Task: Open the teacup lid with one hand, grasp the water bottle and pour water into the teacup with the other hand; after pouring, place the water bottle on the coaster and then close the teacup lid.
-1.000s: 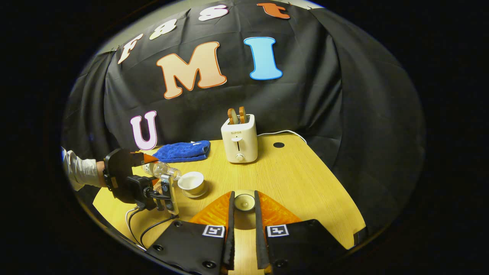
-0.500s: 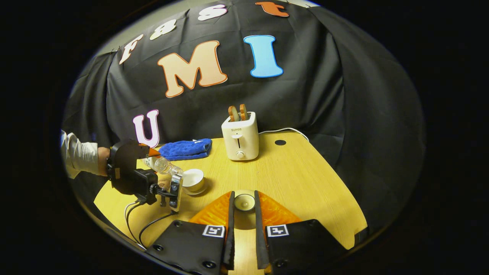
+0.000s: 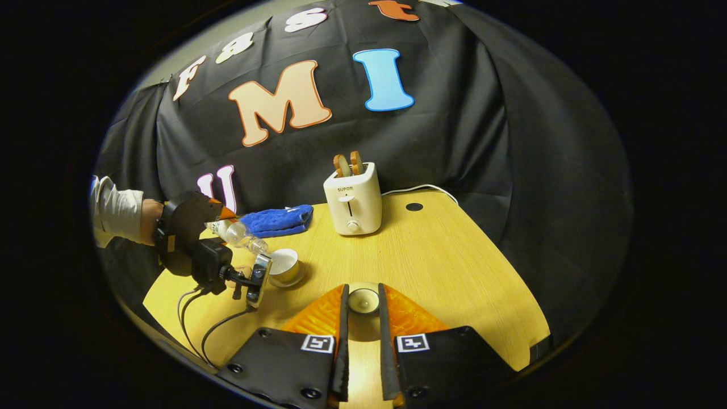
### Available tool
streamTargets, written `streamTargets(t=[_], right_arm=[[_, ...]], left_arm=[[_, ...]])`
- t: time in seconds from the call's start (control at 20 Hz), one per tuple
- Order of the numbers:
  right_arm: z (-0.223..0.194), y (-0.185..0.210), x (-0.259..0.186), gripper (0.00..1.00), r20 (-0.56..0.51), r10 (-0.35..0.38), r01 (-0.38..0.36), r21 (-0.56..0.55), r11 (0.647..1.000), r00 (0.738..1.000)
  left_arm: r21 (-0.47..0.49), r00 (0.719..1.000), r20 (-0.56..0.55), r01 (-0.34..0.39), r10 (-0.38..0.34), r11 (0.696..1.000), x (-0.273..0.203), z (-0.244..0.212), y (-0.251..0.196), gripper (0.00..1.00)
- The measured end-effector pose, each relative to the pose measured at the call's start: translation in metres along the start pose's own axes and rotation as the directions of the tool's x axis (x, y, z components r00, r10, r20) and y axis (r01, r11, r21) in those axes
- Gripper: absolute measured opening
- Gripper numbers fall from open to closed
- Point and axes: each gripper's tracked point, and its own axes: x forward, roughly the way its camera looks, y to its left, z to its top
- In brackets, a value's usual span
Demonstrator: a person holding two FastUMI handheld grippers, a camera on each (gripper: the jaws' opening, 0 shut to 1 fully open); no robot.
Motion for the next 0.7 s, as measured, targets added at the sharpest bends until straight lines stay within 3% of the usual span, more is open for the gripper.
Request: streamTargets(t=[0.3, 0.4, 0.5, 0.7], right_arm=[[-0.004, -0.005, -0.002, 0.23, -0.008, 0.002, -0.002, -0.011, 1.0, 1.0], [-0.002, -0.004, -0.001, 0.29, -0.013, 0.008, -0.008, -0.002, 1.0, 1.0], [-0.001, -0.002, -0.001, 0.23, -0.009, 0.011, -0.011, -0.013, 1.0, 1.0], [0.003, 0.009, 0.001, 0.26, -0.009, 0.032, -0.032, -0.023, 0.999, 0.999]], left_arm=[[0.053, 0.999, -0.051, 0.009, -0.006, 0.999, -0.003, -0.01, 0.006, 0.7], [0.06, 0.998, -0.06, 0.019, -0.016, 0.998, -0.004, -0.012, 0.007, 0.7], [0.069, 0.998, -0.063, 0.024, -0.019, 0.997, -0.005, -0.013, 0.008, 0.71], [0.06, 0.996, -0.071, 0.061, -0.057, 0.996, -0.006, -0.013, 0.001, 0.7]])
